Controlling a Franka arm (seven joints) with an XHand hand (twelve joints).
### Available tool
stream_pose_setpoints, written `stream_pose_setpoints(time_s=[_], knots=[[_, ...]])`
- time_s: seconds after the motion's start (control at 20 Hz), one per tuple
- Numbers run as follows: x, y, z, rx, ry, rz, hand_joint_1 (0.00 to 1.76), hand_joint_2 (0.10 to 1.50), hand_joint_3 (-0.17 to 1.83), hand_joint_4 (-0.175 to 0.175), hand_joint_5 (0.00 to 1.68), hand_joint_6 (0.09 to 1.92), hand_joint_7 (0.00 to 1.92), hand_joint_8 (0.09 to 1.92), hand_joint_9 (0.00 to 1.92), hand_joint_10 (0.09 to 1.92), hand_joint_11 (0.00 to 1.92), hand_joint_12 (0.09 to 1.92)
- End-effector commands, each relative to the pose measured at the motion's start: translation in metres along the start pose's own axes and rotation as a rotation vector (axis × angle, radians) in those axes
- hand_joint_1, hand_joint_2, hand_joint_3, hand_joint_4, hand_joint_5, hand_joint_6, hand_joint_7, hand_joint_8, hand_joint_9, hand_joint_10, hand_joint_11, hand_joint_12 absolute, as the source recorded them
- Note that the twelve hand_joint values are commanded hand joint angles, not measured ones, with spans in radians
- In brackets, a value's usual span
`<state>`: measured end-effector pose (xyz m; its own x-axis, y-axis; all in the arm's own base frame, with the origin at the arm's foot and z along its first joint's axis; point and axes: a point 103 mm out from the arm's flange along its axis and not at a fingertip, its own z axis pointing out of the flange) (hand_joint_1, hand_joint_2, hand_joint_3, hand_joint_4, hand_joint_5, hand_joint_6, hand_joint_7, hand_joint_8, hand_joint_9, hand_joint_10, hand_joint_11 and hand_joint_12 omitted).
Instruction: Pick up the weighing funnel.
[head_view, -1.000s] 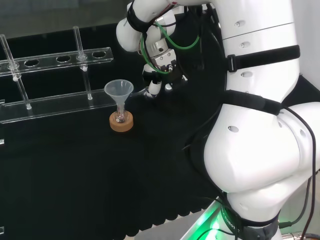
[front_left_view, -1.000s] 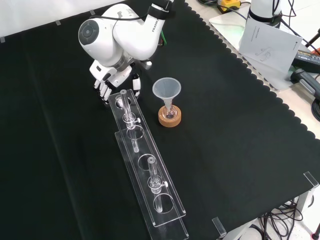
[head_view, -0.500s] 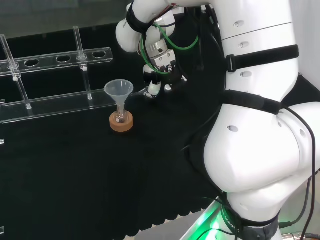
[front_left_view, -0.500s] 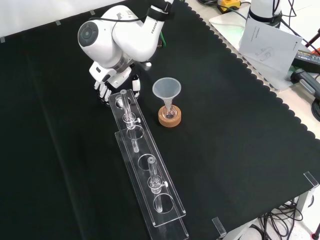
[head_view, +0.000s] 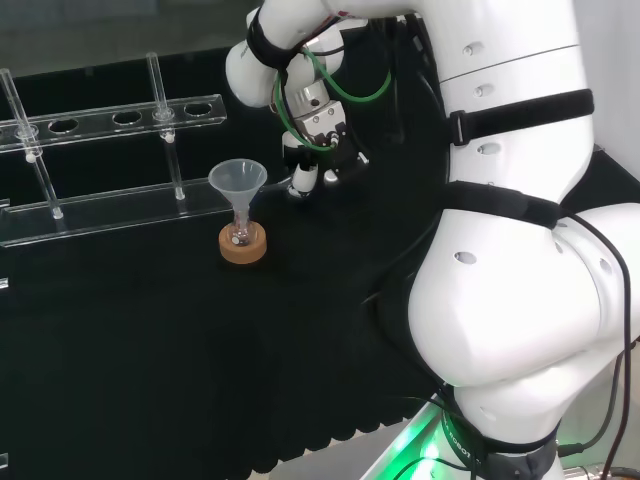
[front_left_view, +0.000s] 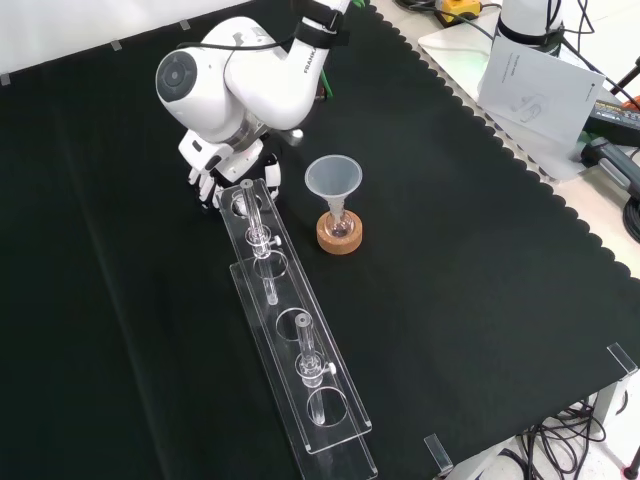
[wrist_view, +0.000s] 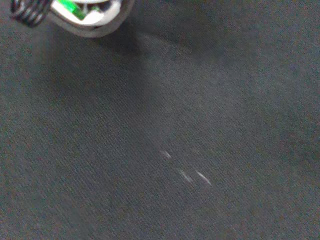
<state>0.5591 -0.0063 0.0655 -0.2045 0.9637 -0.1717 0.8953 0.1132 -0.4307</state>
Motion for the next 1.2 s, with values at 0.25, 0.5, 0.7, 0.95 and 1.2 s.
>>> stream_pose_setpoints(time_s=[0.25,0.5,0.7,0.95,1.2], knots=[[0.001,-0.001,0.002,0.001,0.014,-0.003,0.88,0.69,0.56,0.056,0.92,0.70,0.46,0.72,0.71,0.57,0.43,1.30],[-0.001,-0.002,0.002,0.008,0.011,-0.003,0.88,0.69,0.56,0.056,0.96,0.69,0.47,0.72,0.71,0.57,0.44,1.30],[-0.002,-0.004,0.003,-0.001,0.013,-0.004,0.88,0.69,0.56,0.044,0.95,0.70,0.47,0.72,0.72,0.57,0.44,1.30],[-0.009,-0.010,-0.001,-0.030,0.030,0.016,1.04,0.75,0.55,0.154,1.12,0.83,0.53,0.71,0.76,0.56,0.45,1.29],[-0.017,-0.018,-0.015,-0.061,0.034,0.027,1.08,0.70,0.68,0.175,1.14,0.91,0.61,0.69,0.85,0.52,0.52,1.27]])
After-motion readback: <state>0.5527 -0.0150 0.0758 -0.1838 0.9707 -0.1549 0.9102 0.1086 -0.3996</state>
